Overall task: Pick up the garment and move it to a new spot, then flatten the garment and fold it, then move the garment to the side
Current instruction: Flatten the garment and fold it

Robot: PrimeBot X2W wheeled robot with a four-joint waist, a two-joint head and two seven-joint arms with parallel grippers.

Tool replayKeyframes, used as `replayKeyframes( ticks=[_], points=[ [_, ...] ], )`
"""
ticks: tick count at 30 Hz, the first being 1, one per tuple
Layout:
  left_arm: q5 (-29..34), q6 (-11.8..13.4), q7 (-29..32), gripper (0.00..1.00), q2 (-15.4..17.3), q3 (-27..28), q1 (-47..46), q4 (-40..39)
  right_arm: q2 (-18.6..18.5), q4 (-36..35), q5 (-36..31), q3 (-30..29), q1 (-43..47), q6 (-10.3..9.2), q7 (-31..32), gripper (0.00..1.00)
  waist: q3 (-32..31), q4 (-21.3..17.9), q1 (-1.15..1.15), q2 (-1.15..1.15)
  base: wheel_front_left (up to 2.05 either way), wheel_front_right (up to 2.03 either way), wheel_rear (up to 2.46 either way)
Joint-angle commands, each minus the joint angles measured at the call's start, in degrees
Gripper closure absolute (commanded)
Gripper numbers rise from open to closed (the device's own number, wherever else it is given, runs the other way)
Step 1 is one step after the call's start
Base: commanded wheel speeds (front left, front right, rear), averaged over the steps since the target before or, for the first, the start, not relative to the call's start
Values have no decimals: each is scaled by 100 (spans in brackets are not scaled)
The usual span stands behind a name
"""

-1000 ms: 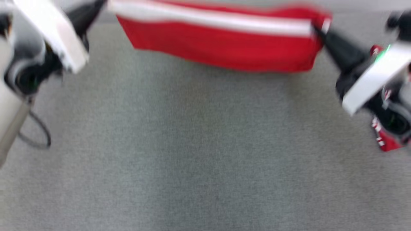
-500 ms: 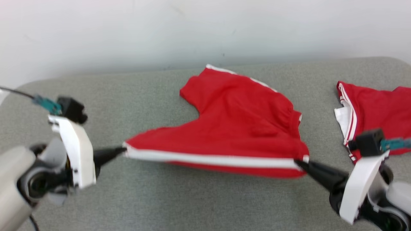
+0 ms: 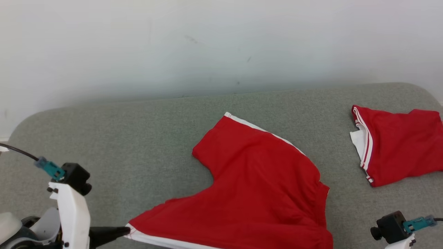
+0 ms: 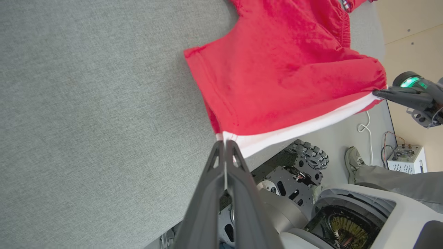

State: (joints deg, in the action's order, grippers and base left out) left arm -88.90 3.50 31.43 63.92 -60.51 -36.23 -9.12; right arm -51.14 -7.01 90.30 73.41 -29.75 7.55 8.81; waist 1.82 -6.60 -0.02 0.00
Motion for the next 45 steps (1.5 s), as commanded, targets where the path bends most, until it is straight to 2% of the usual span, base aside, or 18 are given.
replayKeyframes(
  ticks=[1, 5, 10, 14, 20, 29, 39, 45],
  points=[
    [-85, 28, -9, 100, 66, 36, 61, -17, -87, -30, 61, -11, 82, -15, 31, 100, -23, -27, 2, 0, 0, 0, 0],
    [-201, 124, 31, 100, 225, 119, 41, -190, -55, -231, 149, -88, -2, -15, 13, 100, 7, -148, 2, 0, 0, 0, 0],
    [-445, 223, 248, 100, 434, 351, -270, -305, 107, -156, 371, -340, -189, -15, -192, 100, 309, -364, 2, 0, 0, 0, 0],
    [-372, 236, 464, 100, 393, 542, -656, -98, 312, 71, 722, -597, -338, -15, -415, 100, 627, -515, 2, 0, 0, 0, 0],
    [-28, 191, 809, 100, -55, 679, -1442, 387, 667, 320, 946, -877, -571, -15, -722, 100, 1126, -736, 2, 0, 0, 0, 0],
    [512, 77, 1365, 100, -839, 655, -2623, 1522, 1113, 488, 1160, -1128, -712, -14, -985, 100, 1762, -1108, 2, 0, 0, 0, 0],
    [953, -40, 1668, 100, -1362, 685, -3650, 2518, 1666, 458, 1199, -1540, -709, -14, -1282, 100, 2239, -1592, 2, 0, 0, 0, 0],
    [1346, -106, 1579, 100, -1611, 634, -4174, 2977, 1981, 557, 1061, -1736, -786, -15, -1263, 100, 2562, -1805, 2, 0, 0, 0, 0]
  ],
)
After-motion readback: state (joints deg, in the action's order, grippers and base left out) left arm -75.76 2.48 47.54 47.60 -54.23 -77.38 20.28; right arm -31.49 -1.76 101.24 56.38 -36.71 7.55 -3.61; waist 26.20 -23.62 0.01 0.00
